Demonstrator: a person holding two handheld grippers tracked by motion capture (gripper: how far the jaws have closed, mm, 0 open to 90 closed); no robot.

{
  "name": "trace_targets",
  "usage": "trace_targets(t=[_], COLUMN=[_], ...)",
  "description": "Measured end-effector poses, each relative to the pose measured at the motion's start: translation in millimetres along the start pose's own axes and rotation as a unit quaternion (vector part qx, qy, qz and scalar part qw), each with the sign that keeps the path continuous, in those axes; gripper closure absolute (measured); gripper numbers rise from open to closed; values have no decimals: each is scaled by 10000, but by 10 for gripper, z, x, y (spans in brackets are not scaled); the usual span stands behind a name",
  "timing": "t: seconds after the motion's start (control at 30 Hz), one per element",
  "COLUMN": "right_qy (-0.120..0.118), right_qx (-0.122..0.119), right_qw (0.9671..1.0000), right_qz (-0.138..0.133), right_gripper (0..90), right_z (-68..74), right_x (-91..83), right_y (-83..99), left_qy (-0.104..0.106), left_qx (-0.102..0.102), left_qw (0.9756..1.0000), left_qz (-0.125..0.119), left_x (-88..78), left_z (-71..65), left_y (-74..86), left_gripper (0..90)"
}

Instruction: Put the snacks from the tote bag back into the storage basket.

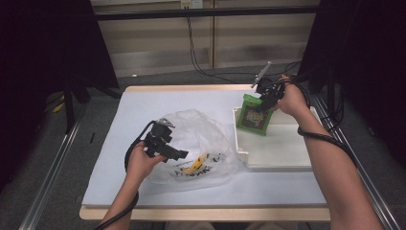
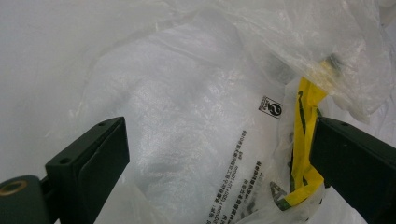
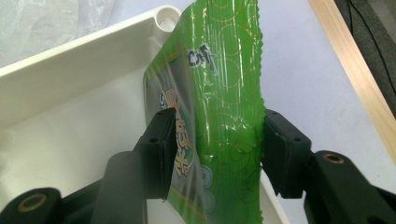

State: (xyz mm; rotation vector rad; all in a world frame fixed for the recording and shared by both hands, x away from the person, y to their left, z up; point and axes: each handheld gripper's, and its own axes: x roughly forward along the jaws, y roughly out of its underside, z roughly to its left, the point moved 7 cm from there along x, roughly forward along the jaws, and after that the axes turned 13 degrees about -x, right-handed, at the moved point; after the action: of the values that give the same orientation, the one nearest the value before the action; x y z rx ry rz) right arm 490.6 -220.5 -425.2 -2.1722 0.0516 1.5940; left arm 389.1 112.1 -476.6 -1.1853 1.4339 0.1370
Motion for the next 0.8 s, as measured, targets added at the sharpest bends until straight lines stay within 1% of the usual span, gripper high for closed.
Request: trace_targets(t=[0.13, 0.2, 0.3, 0.5, 0.53, 0.57, 0.6, 0.63, 0.7, 0.73, 0.8], right_qy=[-12, -10, 23, 106, 105, 127, 124, 164, 174, 212, 207], right_qx=[45, 60, 158, 284, 280, 265, 310, 301, 344, 314, 388], right_qw=[10000, 10000, 9999, 9995, 9996, 9996, 9994, 9994, 9993, 9993, 9990], right_qz=[0, 15, -13, 11, -6, -7, 2, -9, 9, -8, 14], right_gripper=[452, 444, 417, 379, 371, 361, 355, 342, 326, 319, 317], right_z=[16, 15, 7, -9, -9, -14, -9, -16, -13, -26, -20], right_x=[18, 14, -10, -55, -59, -65, -71, -75, -91, -99, -124], right_y=[8, 13, 18, 56, 61, 65, 68, 70, 77, 82, 91], left_qy=[1, 17, 25, 35, 29, 12, 24, 13, 17, 28, 23], left_qx=[6, -211, -222, -204, -157, 44, -49, 17, 12, 6, 45], left_qw=[10000, 9997, 9996, 9997, 9998, 10000, 10000, 10000, 10000, 10000, 10000], left_qz=[14, -130, -150, -137, -102, 46, -22, 19, 20, 19, 27], left_x=[-2, 17, 23, 21, 17, -1, 9, 4, 6, 5, 1], left_z=[-2, -32, -38, -49, -45, -20, -36, -28, -30, -32, -31], left_y=[0, -11, -12, -12, -10, 1, -4, -2, -2, -2, -4], left_gripper=[48, 48, 48, 48, 48, 48, 48, 48, 48, 48, 47])
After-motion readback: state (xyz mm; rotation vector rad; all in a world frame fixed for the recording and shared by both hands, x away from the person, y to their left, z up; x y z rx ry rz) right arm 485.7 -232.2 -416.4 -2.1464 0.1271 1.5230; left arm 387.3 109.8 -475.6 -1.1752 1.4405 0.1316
